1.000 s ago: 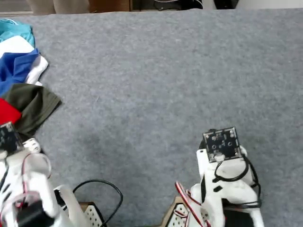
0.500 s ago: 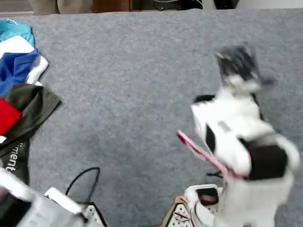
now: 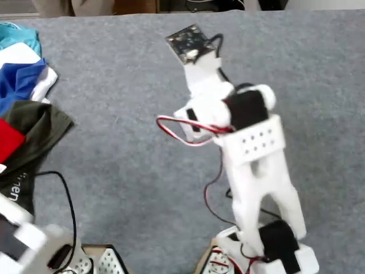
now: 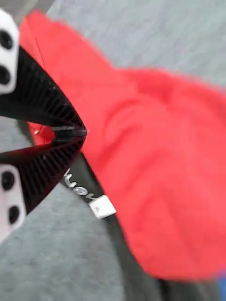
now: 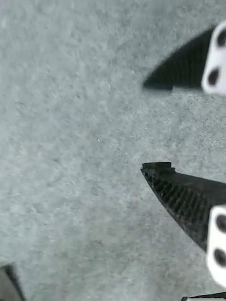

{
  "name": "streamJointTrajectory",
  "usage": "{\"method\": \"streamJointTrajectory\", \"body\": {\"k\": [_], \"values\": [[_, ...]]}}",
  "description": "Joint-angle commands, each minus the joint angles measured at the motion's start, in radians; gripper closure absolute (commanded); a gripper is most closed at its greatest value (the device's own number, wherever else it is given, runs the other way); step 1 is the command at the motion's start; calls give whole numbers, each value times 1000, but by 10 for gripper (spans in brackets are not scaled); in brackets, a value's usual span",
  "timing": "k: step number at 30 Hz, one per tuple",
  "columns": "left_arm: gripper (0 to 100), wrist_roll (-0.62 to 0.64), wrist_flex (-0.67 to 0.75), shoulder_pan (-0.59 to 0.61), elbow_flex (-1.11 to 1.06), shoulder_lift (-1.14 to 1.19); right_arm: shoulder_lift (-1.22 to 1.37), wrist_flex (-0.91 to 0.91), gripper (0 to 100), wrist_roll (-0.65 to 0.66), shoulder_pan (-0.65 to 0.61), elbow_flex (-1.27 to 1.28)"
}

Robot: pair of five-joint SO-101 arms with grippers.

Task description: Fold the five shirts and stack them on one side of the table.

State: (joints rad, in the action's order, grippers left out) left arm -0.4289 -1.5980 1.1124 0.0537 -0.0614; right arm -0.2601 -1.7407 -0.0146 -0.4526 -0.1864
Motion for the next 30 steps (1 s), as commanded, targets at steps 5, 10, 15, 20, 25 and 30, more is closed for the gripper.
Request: {"method": "streamJointTrajectory", "body": {"k": [5,10,15,20,25,30], "values": [[804,9,-107,95,276,298,82,-5,666,-11,-19,-42],[757,5,-107,137,347,309,117,-5,666,-11,-22,-42],[757,2,-109,143,347,305,133,-5,666,-11,-39,-41],[874,2,-104,138,347,312,133,-5,666,-11,-58,-41],[959,2,-103,132,339,314,133,-5,666,-11,-62,-41],[981,2,-106,121,336,305,130,-5,666,-11,-62,-41]]}}
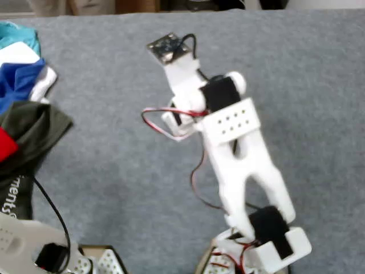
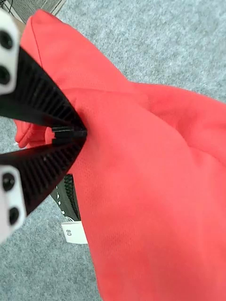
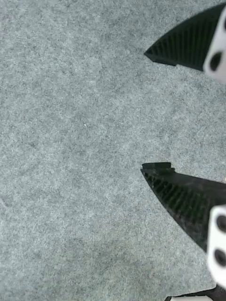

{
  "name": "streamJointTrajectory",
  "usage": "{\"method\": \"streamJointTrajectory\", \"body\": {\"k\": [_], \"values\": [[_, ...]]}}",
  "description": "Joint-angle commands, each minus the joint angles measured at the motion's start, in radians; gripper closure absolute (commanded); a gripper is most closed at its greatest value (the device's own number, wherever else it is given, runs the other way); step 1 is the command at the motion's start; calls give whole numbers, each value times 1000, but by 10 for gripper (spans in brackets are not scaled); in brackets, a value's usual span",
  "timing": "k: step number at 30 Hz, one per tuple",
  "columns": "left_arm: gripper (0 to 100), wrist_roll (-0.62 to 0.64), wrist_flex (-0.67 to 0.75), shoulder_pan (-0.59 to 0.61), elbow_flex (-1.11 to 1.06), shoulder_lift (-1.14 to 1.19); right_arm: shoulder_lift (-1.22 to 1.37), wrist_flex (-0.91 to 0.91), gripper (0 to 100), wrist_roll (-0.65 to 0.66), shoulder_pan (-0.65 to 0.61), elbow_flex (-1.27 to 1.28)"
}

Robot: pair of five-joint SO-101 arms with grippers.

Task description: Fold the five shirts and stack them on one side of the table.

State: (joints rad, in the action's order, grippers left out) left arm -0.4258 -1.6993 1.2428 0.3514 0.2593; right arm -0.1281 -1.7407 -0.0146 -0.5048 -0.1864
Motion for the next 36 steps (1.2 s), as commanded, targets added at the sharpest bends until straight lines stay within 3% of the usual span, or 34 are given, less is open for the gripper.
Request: {"method": "streamJointTrajectory", "body": {"k": [1,4,9,15,17,21,27,36], "values": [[981,-2,-8,-8,44,-18,-4,-5,666,-11,-10,-41],[981,-6,-21,-3,54,-33,-7,-5,666,-11,-10,-41],[976,-138,-58,38,69,-124,-7,-5,666,-11,-10,-41],[732,-91,-58,117,69,-300,-7,-5,666,-11,-10,-41],[704,-78,-57,129,61,-335,-5,-5,666,-11,-10,-41],[705,-81,-11,127,-6,-291,-5,-5,666,-11,-10,-41],[739,-46,226,127,-170,-108,-7,-5,666,-11,-10,-41],[981,-40,203,55,-172,-56,-7,-5,666,-11,-10,-42]]}}
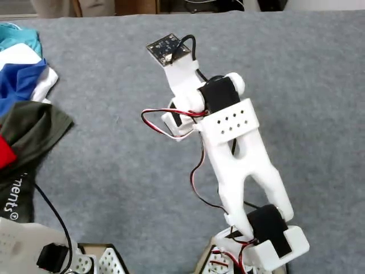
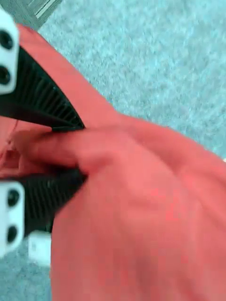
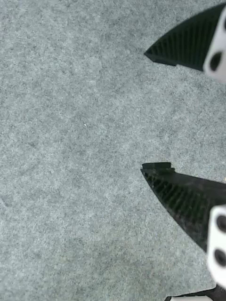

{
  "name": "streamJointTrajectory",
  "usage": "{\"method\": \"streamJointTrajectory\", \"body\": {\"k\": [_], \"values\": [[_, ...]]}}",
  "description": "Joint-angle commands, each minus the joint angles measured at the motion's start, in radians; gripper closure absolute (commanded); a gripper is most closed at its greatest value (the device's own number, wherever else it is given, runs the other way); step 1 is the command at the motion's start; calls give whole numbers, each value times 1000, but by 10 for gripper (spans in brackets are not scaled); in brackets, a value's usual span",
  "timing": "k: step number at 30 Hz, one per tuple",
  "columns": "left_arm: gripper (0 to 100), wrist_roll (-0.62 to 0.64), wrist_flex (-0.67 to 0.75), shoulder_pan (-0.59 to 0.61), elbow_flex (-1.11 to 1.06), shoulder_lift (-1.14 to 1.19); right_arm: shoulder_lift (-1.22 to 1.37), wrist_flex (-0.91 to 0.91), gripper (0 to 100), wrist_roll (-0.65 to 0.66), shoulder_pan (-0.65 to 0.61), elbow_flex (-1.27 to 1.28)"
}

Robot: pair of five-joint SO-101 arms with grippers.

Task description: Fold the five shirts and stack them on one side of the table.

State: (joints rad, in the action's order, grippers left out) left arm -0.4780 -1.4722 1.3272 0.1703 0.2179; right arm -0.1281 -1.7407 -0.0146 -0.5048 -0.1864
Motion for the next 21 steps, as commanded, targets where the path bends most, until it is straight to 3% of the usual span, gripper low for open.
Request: {"method": "streamJointTrajectory", "body": {"k": [1,8,16,21], "values": [[972,12,-51,-40,17,-19,-7,-5,666,-11,-10,-42],[981,14,-282,-146,166,-116,-8,-6,666,-11,-5,-51],[981,77,-285,-279,192,-420,-113,-5,666,-8,-1,-50],[981,78,-285,-405,192,-651,-183,-5,666,-6,104,-50]]}}
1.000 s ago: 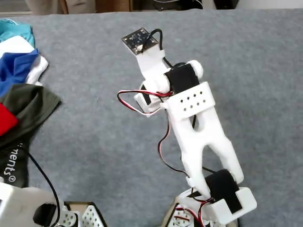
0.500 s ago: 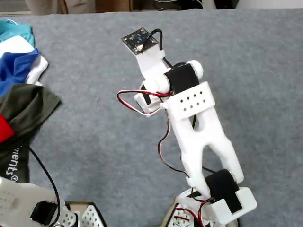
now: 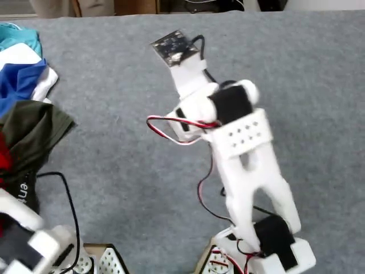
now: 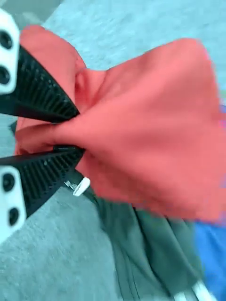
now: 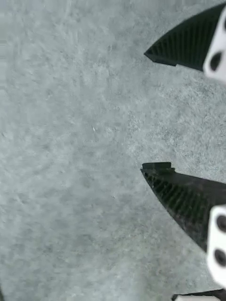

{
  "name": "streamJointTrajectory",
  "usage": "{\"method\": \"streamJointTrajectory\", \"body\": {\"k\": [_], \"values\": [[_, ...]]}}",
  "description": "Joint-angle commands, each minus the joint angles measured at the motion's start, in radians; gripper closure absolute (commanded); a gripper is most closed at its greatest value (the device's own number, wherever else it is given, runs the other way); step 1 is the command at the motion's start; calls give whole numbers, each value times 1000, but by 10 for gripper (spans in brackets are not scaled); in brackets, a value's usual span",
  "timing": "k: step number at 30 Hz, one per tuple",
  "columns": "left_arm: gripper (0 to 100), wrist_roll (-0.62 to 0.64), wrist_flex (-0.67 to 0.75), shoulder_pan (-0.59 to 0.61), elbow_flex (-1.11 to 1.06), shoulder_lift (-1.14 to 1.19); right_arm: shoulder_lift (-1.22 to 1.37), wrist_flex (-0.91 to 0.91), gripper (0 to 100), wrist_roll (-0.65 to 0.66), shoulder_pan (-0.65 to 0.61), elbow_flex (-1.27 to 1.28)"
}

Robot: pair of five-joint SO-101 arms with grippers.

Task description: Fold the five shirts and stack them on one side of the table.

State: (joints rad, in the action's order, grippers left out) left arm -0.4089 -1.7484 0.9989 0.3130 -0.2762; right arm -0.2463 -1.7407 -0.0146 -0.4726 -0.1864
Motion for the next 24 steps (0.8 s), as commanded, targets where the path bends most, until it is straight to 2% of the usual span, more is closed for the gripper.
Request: {"method": "streamJointTrajectory", "body": {"k": [1,3,6,12,19,22,24], "values": [[981,9,-9,-110,49,-202,-77,-5,666,-5,102,-50],[981,26,-9,-189,49,-292,-102,-5,666,-5,173,-50],[981,133,-9,-356,49,-409,-148,-5,666,-3,300,-50],[979,381,-8,-830,17,-483,-252,-6,666,15,575,-42],[979,486,-2,-1217,-247,-483,-320,-6,666,276,871,-39],[972,480,-2,-1310,-334,-483,-326,-6,666,370,938,10],[915,480,-3,-1343,-385,-483,-331,-12,666,434,951,68]]}}
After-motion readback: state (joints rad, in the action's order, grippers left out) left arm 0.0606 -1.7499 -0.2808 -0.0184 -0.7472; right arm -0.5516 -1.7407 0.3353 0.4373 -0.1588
